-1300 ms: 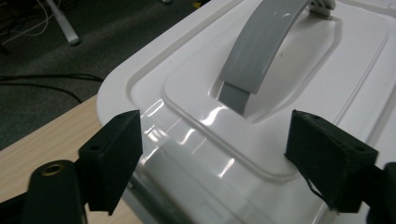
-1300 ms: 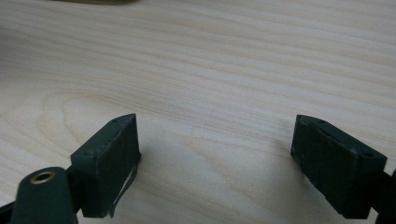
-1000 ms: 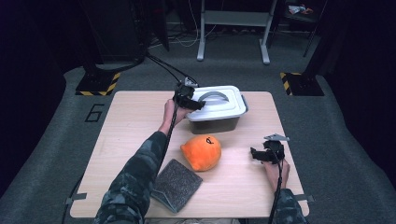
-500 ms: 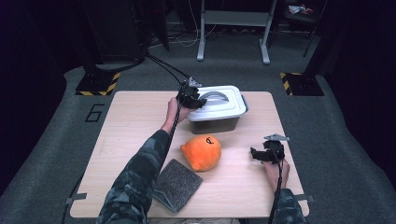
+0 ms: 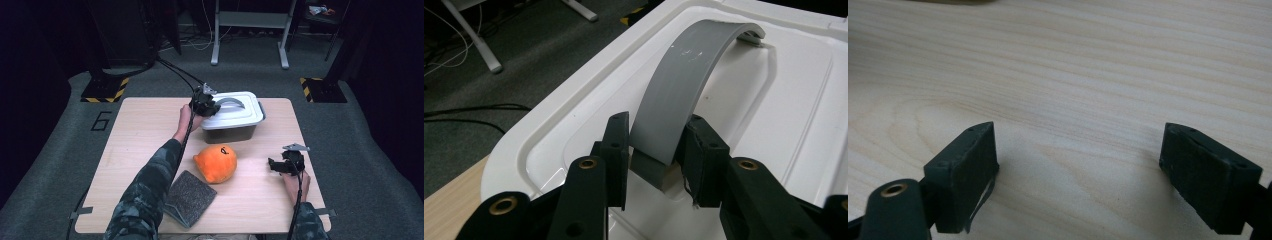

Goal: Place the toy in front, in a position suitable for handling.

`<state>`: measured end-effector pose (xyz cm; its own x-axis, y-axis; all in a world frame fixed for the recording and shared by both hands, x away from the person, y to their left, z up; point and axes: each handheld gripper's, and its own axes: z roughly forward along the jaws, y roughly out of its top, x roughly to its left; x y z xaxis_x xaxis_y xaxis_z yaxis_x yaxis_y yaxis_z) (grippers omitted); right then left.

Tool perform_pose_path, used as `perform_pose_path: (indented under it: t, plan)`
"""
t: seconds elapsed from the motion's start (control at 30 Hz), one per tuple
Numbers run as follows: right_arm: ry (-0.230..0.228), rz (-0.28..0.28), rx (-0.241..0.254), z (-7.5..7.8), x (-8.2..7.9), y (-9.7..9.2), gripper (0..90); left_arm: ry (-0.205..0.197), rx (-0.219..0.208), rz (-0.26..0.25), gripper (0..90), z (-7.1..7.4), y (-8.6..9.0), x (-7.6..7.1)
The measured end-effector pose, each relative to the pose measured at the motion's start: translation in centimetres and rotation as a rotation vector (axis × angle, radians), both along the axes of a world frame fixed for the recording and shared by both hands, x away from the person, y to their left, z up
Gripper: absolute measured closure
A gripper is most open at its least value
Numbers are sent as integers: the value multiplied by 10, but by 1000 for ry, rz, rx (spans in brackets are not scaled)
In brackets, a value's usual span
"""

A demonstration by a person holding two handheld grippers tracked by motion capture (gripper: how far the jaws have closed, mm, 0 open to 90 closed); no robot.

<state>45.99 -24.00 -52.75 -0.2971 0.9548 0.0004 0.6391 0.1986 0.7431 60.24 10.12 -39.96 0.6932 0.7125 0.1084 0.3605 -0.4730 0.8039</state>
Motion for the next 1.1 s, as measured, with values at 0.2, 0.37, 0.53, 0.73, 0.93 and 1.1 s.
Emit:
perform_pose_path:
  t: [0.2,0.37,0.53,0.73,0.93,1.1]
  plan:
    - [0,0,0,0,0,0,146,4,2,1,665,0,3,1]
    - [0,0,0,0,0,0,146,2,4,4,665,0,10,1]
    - [0,0,1,0,0,0,146,0,10,5,665,0,16,1]
    - [0,0,0,0,0,0,146,1,5,9,666,0,25,2]
    - [0,0,0,0,0,0,146,7,5,16,666,1,33,3]
    - [0,0,0,0,0,0,146,9,6,23,666,1,41,3]
